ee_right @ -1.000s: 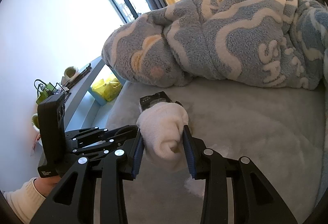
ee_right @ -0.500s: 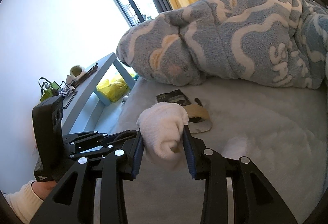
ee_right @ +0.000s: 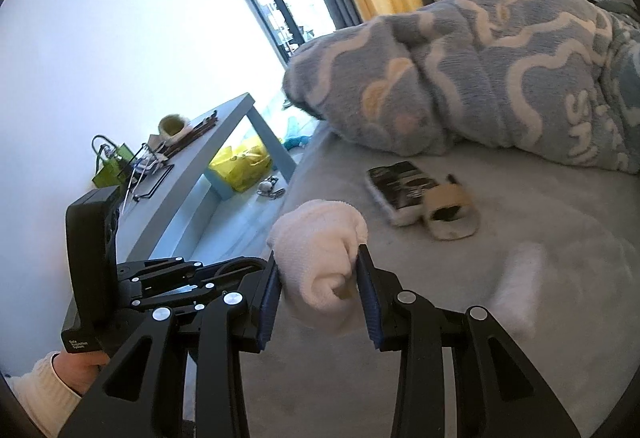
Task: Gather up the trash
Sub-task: 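Carry the sock and black piece with both tools to the black bin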
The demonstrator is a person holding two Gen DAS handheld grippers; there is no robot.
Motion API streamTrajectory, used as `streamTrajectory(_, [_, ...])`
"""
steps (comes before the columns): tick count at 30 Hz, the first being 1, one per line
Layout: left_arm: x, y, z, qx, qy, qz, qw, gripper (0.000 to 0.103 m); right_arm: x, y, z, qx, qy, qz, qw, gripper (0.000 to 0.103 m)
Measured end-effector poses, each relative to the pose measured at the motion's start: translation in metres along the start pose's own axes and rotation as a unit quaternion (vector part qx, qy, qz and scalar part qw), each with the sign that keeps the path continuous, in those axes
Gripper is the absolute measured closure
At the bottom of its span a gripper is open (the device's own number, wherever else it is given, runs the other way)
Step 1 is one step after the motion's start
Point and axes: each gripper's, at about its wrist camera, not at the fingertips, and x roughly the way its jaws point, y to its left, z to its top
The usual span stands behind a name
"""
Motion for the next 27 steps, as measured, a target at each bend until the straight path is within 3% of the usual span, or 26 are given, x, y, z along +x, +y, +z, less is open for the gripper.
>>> streamTrajectory(15, [-0.022, 0.067, -0.051, -0.038, 0.049, 0.047, 0.997, 0.086, 0.025, 0.07, -0.015, -0.03, 0.013, 0.024, 0.999, 0.066])
streamTrajectory(27, [-0.004, 0.127, -0.095, -0.084, 0.139, 0.057, 0.985, 0.086, 0.073, 0.135, -0.011, -0.066, 0.037, 0.042, 0.996, 0.066])
